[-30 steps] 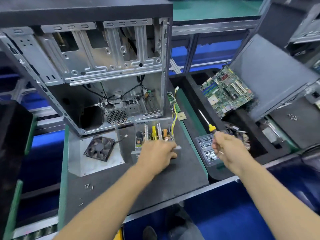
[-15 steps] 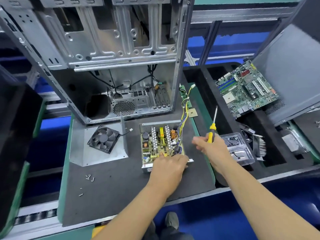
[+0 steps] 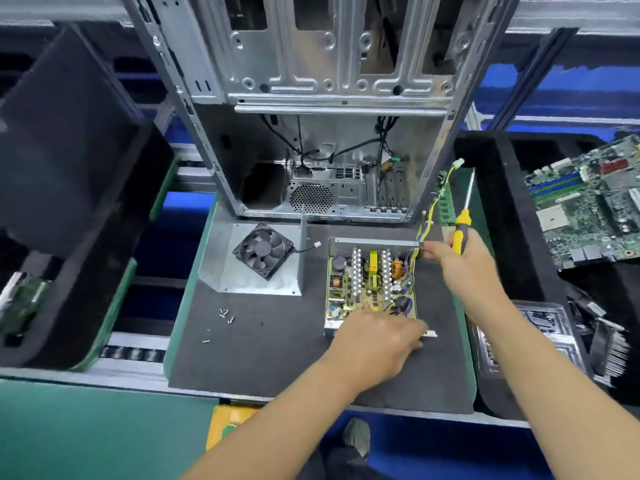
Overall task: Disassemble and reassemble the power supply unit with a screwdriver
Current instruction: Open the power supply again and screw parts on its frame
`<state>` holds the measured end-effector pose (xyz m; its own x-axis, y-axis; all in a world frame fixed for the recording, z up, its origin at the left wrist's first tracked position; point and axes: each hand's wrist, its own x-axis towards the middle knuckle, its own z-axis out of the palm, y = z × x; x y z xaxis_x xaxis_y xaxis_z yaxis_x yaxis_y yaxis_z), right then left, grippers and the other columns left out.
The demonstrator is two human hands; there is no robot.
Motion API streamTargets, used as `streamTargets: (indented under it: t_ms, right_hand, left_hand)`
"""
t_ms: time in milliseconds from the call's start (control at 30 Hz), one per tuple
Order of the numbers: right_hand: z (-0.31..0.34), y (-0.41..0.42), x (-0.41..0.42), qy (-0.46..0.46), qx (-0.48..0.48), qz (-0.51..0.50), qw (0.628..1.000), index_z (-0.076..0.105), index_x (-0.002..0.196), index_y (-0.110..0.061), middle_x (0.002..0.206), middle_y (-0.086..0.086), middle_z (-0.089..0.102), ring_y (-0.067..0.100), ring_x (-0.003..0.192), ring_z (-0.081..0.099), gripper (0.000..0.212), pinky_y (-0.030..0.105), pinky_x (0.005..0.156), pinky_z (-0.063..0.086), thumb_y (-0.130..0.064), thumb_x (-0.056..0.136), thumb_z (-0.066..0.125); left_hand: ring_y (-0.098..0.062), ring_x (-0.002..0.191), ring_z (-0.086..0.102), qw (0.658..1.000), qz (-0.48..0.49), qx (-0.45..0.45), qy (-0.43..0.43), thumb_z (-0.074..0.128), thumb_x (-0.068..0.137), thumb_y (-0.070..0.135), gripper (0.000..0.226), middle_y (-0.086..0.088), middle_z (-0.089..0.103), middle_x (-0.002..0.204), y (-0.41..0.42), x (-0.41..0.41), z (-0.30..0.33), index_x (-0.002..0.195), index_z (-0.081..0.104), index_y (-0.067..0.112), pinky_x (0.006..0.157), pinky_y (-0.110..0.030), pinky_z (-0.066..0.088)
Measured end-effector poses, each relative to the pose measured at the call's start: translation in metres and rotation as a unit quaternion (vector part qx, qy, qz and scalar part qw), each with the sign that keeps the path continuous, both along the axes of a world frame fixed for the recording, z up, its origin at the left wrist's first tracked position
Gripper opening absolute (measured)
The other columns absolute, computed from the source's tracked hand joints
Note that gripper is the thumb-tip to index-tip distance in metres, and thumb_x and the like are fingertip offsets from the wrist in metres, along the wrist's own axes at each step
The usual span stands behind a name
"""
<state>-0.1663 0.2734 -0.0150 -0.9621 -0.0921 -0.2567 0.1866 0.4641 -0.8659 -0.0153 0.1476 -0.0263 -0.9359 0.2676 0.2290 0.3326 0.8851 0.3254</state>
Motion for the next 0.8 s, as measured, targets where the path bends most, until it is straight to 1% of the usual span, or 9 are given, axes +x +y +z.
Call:
streamTargets:
  t_ms: [100, 167, 233, 300, 400, 500, 567, 667, 800]
  right_hand:
    - [-0.002, 0.004, -0.003, 0.057, 0.062, 0.062, 0.995, 0.046, 0.082, -0.028, 0.079, -0.011, 0.065, 0.016, 0.078, 0.059, 0.020, 0.032, 0.060, 0.039, -0.039, 0.089, 0.061]
    - [-0.005, 0.009, -0.006, 0.039, 0.030, 0.068, 0.996, 0.051, 0.083, -0.031, 0.091, -0.011, 0.071, 0.016, 0.093, 0.063, 0.015, 0.035, 0.071, 0.043, -0.036, 0.088, 0.064]
    - [-0.009, 0.015, -0.006, 0.034, 0.011, 0.035, 0.999, 0.057, 0.089, -0.024, 0.092, -0.008, 0.072, 0.022, 0.098, 0.064, 0.017, 0.034, 0.077, 0.045, -0.036, 0.087, 0.070]
    - [-0.014, 0.022, -0.002, 0.045, 0.024, 0.007, 0.999, 0.057, 0.089, -0.020, 0.089, -0.001, 0.069, 0.025, 0.091, 0.065, 0.026, 0.037, 0.076, 0.046, -0.043, 0.086, 0.070]
    - [-0.024, 0.031, 0.015, 0.041, 0.094, -0.024, 0.994, 0.050, 0.079, -0.019, 0.077, -0.003, 0.060, 0.017, 0.072, 0.057, 0.051, 0.037, 0.066, 0.042, -0.069, 0.084, 0.054]
    - [-0.043, 0.035, 0.040, 0.027, 0.105, -0.063, 0.992, 0.041, 0.073, -0.016, 0.069, 0.001, 0.045, 0.022, 0.062, 0.042, 0.057, 0.037, 0.059, 0.035, -0.071, 0.085, 0.045]
    - [-0.055, 0.037, 0.053, 0.014, 0.085, -0.084, 0.993, 0.040, 0.074, -0.015, 0.069, 0.003, 0.045, 0.025, 0.063, 0.041, 0.055, 0.039, 0.061, 0.035, -0.068, 0.085, 0.046]
    - [-0.064, 0.038, 0.059, 0.022, 0.065, -0.119, 0.991, 0.040, 0.079, -0.010, 0.071, 0.003, 0.046, 0.024, 0.066, 0.041, 0.059, 0.038, 0.062, 0.035, -0.067, 0.085, 0.048]
    - [-0.061, 0.035, 0.060, 0.015, 0.040, -0.128, 0.991, 0.048, 0.070, -0.024, 0.067, -0.002, 0.046, 0.019, 0.060, 0.041, 0.044, 0.035, 0.059, 0.034, -0.066, 0.084, 0.051]
  left_hand:
    - [-0.029, 0.075, 0.066, 0.999, -0.012, -0.006, -0.043, 0.054, 0.100, 0.032, 0.022, 0.000, 0.070, 0.088, 0.000, -0.001, 0.005, 0.102, 0.066, 0.014, 0.059, -0.035, 0.048]
    - [-0.033, 0.096, 0.067, 0.997, -0.010, -0.020, -0.074, 0.047, 0.103, 0.039, 0.036, -0.004, 0.069, 0.116, -0.001, 0.000, 0.009, 0.126, 0.061, 0.015, 0.075, -0.041, 0.050]
    - [-0.034, 0.104, 0.066, 0.997, -0.007, 0.051, -0.064, 0.052, 0.102, 0.036, 0.043, -0.009, 0.066, 0.128, -0.008, 0.005, 0.017, 0.134, 0.058, 0.008, 0.085, -0.044, 0.050]
    - [-0.026, 0.096, 0.066, 0.986, 0.041, 0.160, 0.030, 0.057, 0.098, 0.028, 0.034, -0.010, 0.073, 0.111, -0.024, 0.017, 0.022, 0.119, 0.068, 0.002, 0.084, -0.040, 0.050]
    - [-0.016, 0.084, 0.058, 0.952, 0.202, 0.185, 0.138, 0.060, 0.095, 0.017, 0.018, -0.005, 0.072, 0.088, -0.072, 0.049, 0.008, 0.095, 0.073, 0.004, 0.077, -0.031, 0.045]
    - [-0.026, 0.080, 0.061, 0.908, 0.382, 0.158, 0.065, 0.067, 0.093, 0.009, 0.007, -0.007, 0.068, 0.086, -0.138, 0.087, -0.016, 0.091, 0.073, 0.005, 0.079, -0.031, 0.045]
    - [-0.030, 0.083, 0.062, 0.890, 0.434, 0.139, 0.000, 0.069, 0.091, 0.005, 0.007, -0.009, 0.068, 0.088, -0.176, 0.104, -0.029, 0.095, 0.075, 0.004, 0.082, -0.034, 0.047]
    - [-0.034, 0.088, 0.060, 0.890, 0.436, 0.124, -0.058, 0.070, 0.090, 0.005, 0.015, -0.011, 0.069, 0.093, -0.205, 0.110, -0.038, 0.103, 0.077, 0.005, 0.085, -0.032, 0.044]
    - [-0.032, 0.092, 0.060, 0.900, 0.403, 0.143, -0.089, 0.071, 0.090, 0.005, 0.017, -0.012, 0.067, 0.095, -0.213, 0.108, -0.040, 0.106, 0.077, 0.004, 0.089, -0.041, 0.049]
